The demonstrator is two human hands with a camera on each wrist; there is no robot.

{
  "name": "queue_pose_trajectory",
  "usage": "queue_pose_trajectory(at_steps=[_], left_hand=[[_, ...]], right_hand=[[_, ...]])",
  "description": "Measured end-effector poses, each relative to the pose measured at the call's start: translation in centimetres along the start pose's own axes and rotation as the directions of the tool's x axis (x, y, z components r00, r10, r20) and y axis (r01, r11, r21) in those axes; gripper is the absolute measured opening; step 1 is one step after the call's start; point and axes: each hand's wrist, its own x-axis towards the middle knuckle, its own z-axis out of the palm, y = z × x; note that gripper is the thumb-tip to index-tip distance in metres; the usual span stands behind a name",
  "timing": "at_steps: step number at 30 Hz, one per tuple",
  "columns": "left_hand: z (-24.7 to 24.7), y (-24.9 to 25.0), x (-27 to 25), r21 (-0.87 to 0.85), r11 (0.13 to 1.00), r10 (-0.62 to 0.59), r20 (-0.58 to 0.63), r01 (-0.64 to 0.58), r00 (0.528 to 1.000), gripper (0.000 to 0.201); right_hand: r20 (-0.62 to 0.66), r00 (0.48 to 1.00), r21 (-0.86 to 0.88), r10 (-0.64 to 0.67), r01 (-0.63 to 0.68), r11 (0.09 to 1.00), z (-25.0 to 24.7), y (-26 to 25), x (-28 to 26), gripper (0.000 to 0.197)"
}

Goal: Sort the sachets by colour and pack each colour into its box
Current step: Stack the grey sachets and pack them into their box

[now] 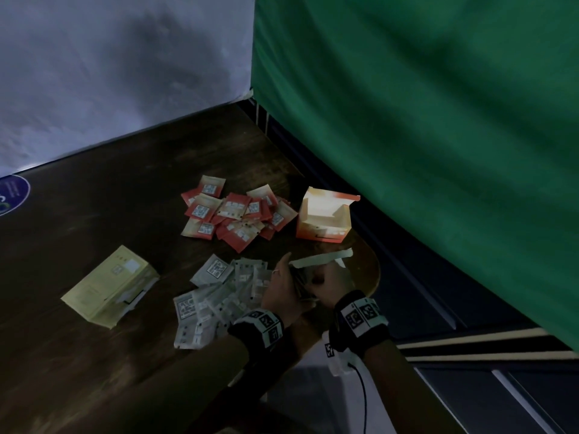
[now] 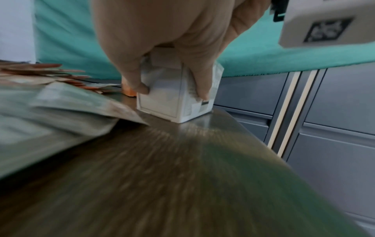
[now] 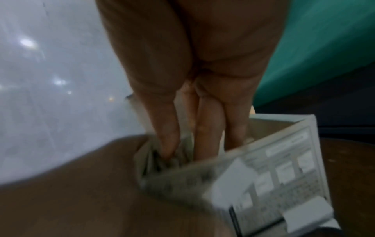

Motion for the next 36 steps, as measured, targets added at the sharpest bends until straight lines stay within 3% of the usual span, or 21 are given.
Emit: queue_pose_trajectory(at_steps=[5,7,11,14,16,19,22,24,27,30,36], left_hand=[[0.3,0.2,-0.1,0.032,0.999,0.025,-0.007,-0.024,1.000,0.110],[-0.3,0.2,-0.4,0.043,0.998,0.048,0.022,-0.049,0.999,0.102],[-3.5,-1.3,-1.2,0.157,0.979,0.121,0.081,-0.132,0.989,0.081],[-7.4,-3.6,-2.5,0.263,0.963,0.058,0.035,-0.065,0.998,0.058],[-10.0,-5.6,-3.8,0.298,0.954,0.047,-0.065,-0.025,0.997,0.051],[-12.3,-9.2,-5.6,0.432,0.901,0.029,-0.122,0.027,0.992,0.051],[-12.5,-11.1,-6.7,0.481,0.855,-0.158,-0.116,0.195,0.980,0.073],[-12.2,-11.2,-6.8,0.467,0.853,-0.200,-0.119,0.233,0.973,0.081],[-12.3,-10.9,-6.1,0.348,0.889,-0.269,-0.132,0.299,0.954,0.087],[-12.9,-10.5,-5.4,0.198,0.910,-0.330,-0.183,0.364,0.926,0.079],[-13.3,-10.4,-4.7,0.153,0.929,-0.302,-0.210,0.336,0.930,0.072]], right_hand=[[0.039,0.999,-0.063,0.003,-0.001,0.998,0.3,-0.3,0.4,0.019],[0.030,0.998,-0.055,-0.052,0.054,0.997,-0.3,-0.5,0.0,0.019],[-0.234,0.958,0.019,-0.167,0.177,0.984,0.2,-1.3,-2.2,0.020],[-0.333,0.902,0.092,-0.276,0.322,0.942,2.4,-2.2,-4.1,0.014],[-0.273,0.900,0.154,-0.339,0.389,0.908,4.6,-3.0,-4.2,0.015],[-0.057,0.927,0.059,-0.370,0.373,0.926,7.4,-4.6,-2.5,0.033],[0.238,0.943,-0.021,-0.235,0.246,0.969,9.1,-6.3,0.0,0.086],[0.293,0.940,-0.145,-0.174,0.224,0.964,9.9,-7.2,1.1,0.116],[0.344,0.929,-0.407,-0.139,0.281,0.869,11.0,-7.8,1.5,0.132],[0.380,0.915,-0.406,-0.139,0.300,0.863,10.9,-7.9,1.3,0.120],[0.224,0.946,-0.311,-0.232,0.295,0.903,10.7,-6.8,0.7,0.064]])
